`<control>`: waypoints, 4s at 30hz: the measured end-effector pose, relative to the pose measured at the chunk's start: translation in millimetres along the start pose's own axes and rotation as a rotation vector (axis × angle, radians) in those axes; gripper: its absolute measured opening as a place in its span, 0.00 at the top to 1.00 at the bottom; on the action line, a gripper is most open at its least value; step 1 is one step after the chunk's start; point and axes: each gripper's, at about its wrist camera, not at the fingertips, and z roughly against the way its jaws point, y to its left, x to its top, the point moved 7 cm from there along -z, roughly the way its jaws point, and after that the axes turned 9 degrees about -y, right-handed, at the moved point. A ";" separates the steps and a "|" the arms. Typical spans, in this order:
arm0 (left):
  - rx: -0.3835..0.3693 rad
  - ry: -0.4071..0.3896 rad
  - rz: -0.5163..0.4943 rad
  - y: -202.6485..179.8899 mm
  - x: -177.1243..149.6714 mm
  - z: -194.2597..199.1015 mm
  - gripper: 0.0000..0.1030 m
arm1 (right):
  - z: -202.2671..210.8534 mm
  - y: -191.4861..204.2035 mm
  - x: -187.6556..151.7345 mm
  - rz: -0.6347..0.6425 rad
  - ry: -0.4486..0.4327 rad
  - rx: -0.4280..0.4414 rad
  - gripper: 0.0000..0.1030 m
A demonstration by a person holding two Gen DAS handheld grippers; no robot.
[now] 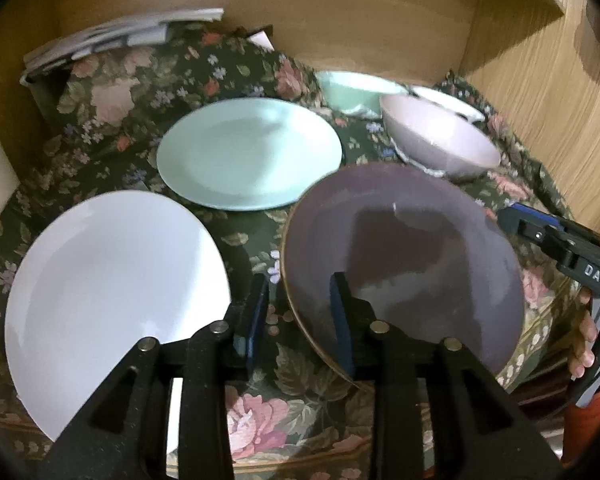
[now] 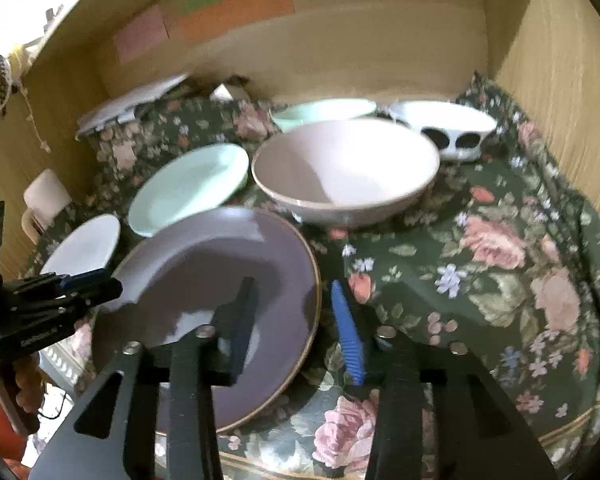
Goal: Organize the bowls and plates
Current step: 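Carry the dark brown plate beside the pink bowl and open both grippers, then move both grippers to the white plate rim and close them, then lift the white plate with both grippers and carry it over the dark plate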
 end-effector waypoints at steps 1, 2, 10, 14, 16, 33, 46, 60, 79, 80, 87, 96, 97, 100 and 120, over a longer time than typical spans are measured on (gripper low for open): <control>0.004 -0.016 0.005 1.8 3.1 3.5 0.59 | 2.6 1.8 2.4 0.000 -0.010 0.004 0.58; 0.012 -0.036 0.010 3.5 6.7 7.8 0.53 | 5.9 4.3 5.3 0.000 -0.019 0.011 0.55; 0.039 -0.156 0.031 15.4 25.6 42.9 0.31 | 22.7 31.2 22.9 0.032 -0.089 0.047 0.39; 0.062 -0.214 0.045 26.3 32.6 62.3 0.16 | 26.1 49.9 29.9 0.065 -0.115 0.071 0.34; 0.073 -0.238 0.057 34.1 34.8 70.5 0.11 | 25.9 60.7 32.9 0.078 -0.120 0.092 0.32; 0.206 -0.221 0.168 135.9 2.5 105.9 0.05 | -13.7 164.5 26.4 0.216 -0.074 0.225 0.24; 0.187 -0.088 0.273 181.0 -40.0 92.5 0.43 | -68.2 204.7 -2.5 0.222 0.105 0.288 0.58; 0.174 -0.019 0.305 194.6 -50.3 75.3 0.67 | -103.4 203.0 -12.3 0.260 0.240 0.208 0.76; 0.191 -0.038 0.227 186.8 -50.0 73.7 0.68 | -119.3 204.9 -23.7 0.200 0.329 0.218 0.75; 0.187 -0.037 0.231 186.8 -49.6 73.3 0.68 | -118.5 205.0 -23.3 0.205 0.321 0.215 0.75; 0.175 -0.031 0.247 187.6 -48.9 74.9 0.68 | -111.0 203.1 -22.6 0.218 0.283 0.210 0.76; 0.163 -0.047 0.254 179.9 -43.5 79.1 0.68 | -102.9 198.3 -17.0 0.207 0.238 0.211 0.76; 0.162 -0.051 0.254 178.8 -42.2 79.6 0.68 | -100.7 196.9 -15.6 0.207 0.230 0.210 0.76; 0.162 -0.063 0.248 174.7 -36.9 81.5 0.68 | -94.7 193.9 -9.9 0.210 0.202 0.206 0.76; 0.099 -0.131 0.181 122.0 0.4 79.3 0.68 | -55.6 146.5 16.3 0.153 0.087 0.151 0.76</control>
